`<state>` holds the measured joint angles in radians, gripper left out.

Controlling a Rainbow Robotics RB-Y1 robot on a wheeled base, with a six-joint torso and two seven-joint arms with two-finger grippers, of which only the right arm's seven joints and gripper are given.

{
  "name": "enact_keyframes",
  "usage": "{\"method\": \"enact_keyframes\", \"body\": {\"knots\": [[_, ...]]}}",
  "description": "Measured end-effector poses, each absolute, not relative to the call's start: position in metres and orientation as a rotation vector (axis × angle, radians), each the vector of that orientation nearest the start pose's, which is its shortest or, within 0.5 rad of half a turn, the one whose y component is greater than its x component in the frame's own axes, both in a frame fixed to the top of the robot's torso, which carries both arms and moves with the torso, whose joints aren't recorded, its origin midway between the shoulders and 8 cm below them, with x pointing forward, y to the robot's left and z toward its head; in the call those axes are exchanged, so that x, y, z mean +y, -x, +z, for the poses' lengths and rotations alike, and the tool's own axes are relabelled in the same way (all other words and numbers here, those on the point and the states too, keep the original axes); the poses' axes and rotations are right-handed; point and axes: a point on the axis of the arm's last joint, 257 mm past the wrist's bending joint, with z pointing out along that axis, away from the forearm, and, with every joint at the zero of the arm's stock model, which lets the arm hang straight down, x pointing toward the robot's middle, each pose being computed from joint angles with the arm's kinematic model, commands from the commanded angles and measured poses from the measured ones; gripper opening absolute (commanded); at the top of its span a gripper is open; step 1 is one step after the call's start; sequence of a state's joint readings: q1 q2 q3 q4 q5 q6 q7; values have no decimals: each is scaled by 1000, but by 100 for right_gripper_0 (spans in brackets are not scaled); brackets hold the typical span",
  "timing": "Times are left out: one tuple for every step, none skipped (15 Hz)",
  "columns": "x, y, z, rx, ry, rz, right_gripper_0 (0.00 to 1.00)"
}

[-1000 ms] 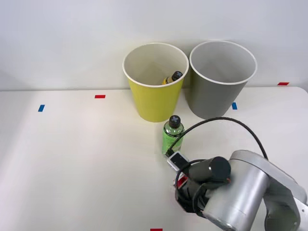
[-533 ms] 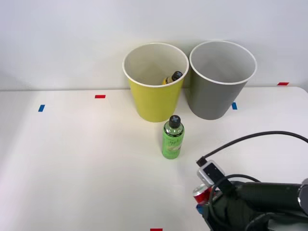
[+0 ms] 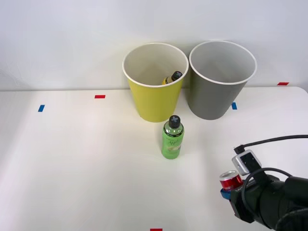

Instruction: Put cans in the gray bin, plastic bottles in the light green bin

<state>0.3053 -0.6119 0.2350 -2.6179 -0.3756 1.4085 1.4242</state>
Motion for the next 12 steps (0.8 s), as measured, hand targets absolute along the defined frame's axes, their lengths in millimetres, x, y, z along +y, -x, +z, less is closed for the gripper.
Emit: {"method": "enact_keyframes", "body": {"knots": [[-195, -306, -246, 2391, 551, 70, 2], [-198, -309, -244, 2384, 540, 67, 1], [-199, -312, -241, 2375, 528, 67, 2], [-200, -315, -238, 2364, 516, 65, 1], [-202, -318, -235, 2353, 511, 53, 1], [-203, -322, -232, 2337, 506, 43, 1], [-202, -327, -227, 2310, 497, 47, 1], [-200, -333, -220, 2280, 483, 54, 1], [-199, -340, -212, 2243, 467, 61, 1], [-199, -348, -202, 2200, 448, 68, 1], [-200, -355, -191, 2158, 429, 72, 0], [-200, -362, -181, 2115, 410, 79, 0]]}}
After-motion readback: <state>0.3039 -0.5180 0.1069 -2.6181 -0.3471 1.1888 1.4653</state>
